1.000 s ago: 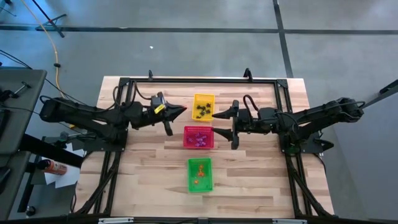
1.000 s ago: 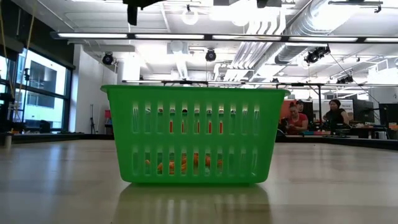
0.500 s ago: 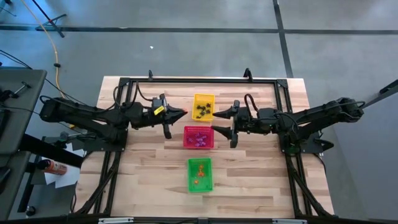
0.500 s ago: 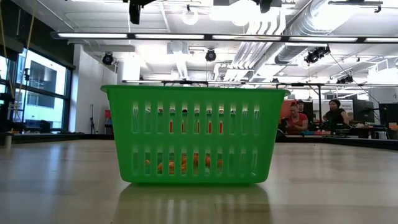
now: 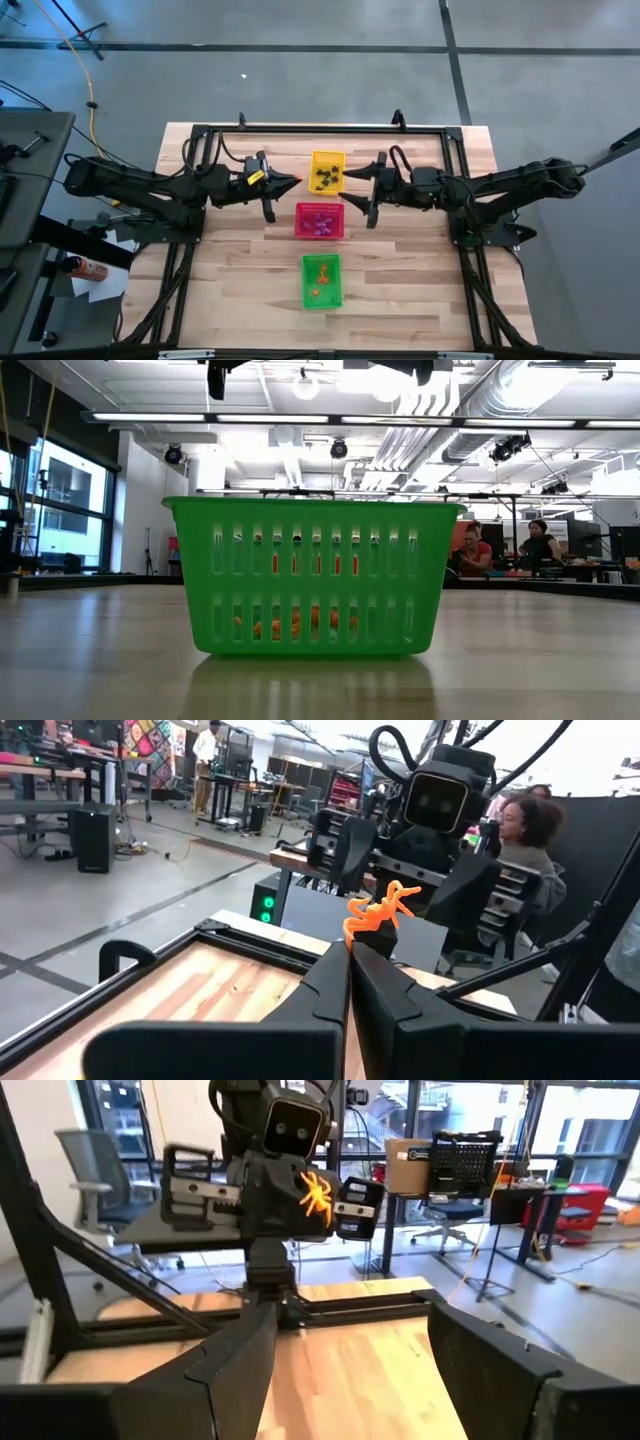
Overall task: Sort Halloween decoration
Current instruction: Put the orange spider toy into the green bin
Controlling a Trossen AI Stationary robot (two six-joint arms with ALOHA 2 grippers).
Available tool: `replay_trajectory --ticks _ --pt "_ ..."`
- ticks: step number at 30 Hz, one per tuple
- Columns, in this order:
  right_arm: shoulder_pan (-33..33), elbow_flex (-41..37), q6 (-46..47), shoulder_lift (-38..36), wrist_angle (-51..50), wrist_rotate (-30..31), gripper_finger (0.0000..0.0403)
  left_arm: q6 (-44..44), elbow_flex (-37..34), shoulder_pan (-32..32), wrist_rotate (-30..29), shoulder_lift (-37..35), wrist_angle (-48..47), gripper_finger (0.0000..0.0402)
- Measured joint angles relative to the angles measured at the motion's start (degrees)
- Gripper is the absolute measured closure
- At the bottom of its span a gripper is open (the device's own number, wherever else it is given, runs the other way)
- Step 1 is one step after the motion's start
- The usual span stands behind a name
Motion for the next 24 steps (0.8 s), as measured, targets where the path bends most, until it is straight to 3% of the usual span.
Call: replay_trajectory --ticks 6,24 --pt "-0.72 0.01 -3.4 0.0 -1.3 -1.3 0.0146 -0.18 0.0 0.0 -0.03 0.0 -0.18 0.0401" --pt "-0.7 0.0 -0.87 0.02 -5.18 -4.8 0.0146 6.75 -0.02 0.04 2.24 0.0 -0.42 0.0401"
